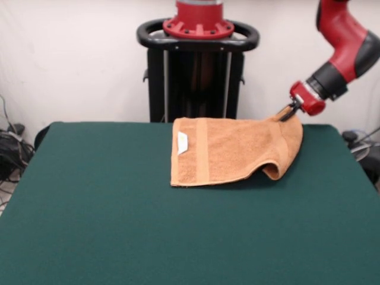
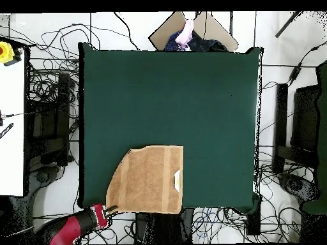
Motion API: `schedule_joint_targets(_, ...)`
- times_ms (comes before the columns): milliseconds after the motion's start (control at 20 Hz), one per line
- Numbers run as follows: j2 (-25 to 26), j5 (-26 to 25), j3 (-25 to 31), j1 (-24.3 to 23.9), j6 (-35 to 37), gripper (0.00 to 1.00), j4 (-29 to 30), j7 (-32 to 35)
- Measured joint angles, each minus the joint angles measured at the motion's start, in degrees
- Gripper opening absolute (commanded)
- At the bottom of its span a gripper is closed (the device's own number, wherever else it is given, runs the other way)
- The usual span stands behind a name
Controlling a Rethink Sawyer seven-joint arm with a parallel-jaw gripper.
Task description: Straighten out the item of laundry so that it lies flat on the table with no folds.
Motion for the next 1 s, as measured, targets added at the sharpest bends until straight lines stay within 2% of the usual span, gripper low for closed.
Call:
schedule_joint_targets(350,0.0,1.5,1.5,-1.0,-1.1,0.0,0.0,0.0)
schedule_joint_targets(400,-0.1,1.9,1.8,-1.1,-1.3,1.0,0.1,0.0)
schedule_joint_targets(700,-0.4,4.2,3.9,-1.1,-1.7,1.0,1.0,0.0)
schedule_joint_targets(950,-2.6,3.8,4.9,-2.6,-1.5,1.0,1.8,0.0)
schedule_joint_targets(1000,-3.8,2.3,5.2,-3.7,-1.0,1.0,2.4,0.0)
